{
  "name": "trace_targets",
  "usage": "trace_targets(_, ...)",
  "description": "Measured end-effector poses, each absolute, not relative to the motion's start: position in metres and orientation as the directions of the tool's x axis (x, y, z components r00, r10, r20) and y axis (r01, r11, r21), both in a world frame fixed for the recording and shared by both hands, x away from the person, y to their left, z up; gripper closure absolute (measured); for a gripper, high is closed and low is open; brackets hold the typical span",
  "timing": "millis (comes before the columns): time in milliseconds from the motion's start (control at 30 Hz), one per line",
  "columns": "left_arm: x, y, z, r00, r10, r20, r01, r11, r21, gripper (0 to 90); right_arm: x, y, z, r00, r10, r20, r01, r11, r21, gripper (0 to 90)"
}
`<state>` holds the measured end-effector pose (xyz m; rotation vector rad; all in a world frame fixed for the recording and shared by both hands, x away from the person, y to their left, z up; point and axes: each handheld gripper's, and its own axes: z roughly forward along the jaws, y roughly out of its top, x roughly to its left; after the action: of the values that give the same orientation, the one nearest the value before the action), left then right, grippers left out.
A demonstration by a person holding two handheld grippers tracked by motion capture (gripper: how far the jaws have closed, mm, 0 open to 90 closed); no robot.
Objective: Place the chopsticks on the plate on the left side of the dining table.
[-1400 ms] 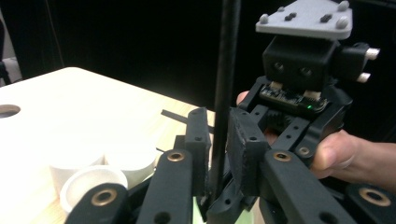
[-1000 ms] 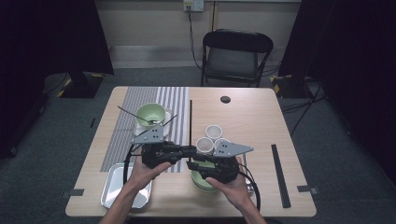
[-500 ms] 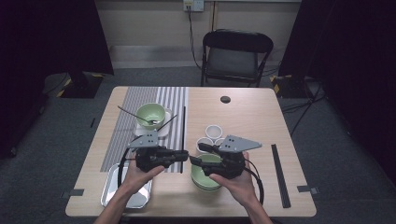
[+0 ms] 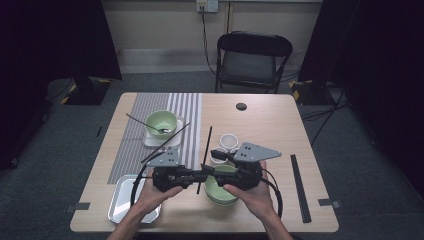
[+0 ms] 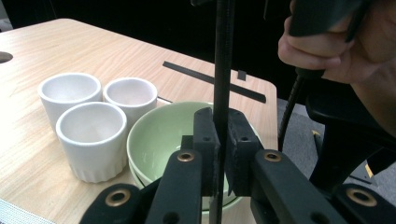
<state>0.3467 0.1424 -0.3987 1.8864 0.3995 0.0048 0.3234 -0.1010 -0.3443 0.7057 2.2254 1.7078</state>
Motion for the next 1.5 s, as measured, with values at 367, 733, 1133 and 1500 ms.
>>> trace_targets(367, 0.346, 0.142, -0.401, 0.938, 0.278, -0.208, 0.289, -0.290, 0.913, 84.8, 0.329, -0.108, -0.350, -0.813, 0.573, 0.105, 0.247, 0.176, 0.953, 51.7)
trace_targets(733, 0.349, 0.145, -0.402, 0.934, 0.287, -0.213, 0.298, -0.294, 0.908, 85.2, 0.331, -0.109, -0.352, -0.799, 0.591, 0.107, 0.251, 0.166, 0.954, 52.0)
trace_targets(1133, 0.346, 0.138, -0.401, 0.941, 0.263, -0.215, 0.292, -0.304, 0.907, 85.7, 0.332, -0.114, -0.350, -0.774, 0.624, 0.108, 0.247, 0.140, 0.959, 51.0)
trace_targets(1500, 0.348, 0.145, -0.400, 0.938, 0.262, -0.228, 0.298, -0.270, 0.916, 85.7, 0.334, -0.117, -0.353, -0.765, 0.634, 0.110, 0.251, 0.138, 0.958, 51.6)
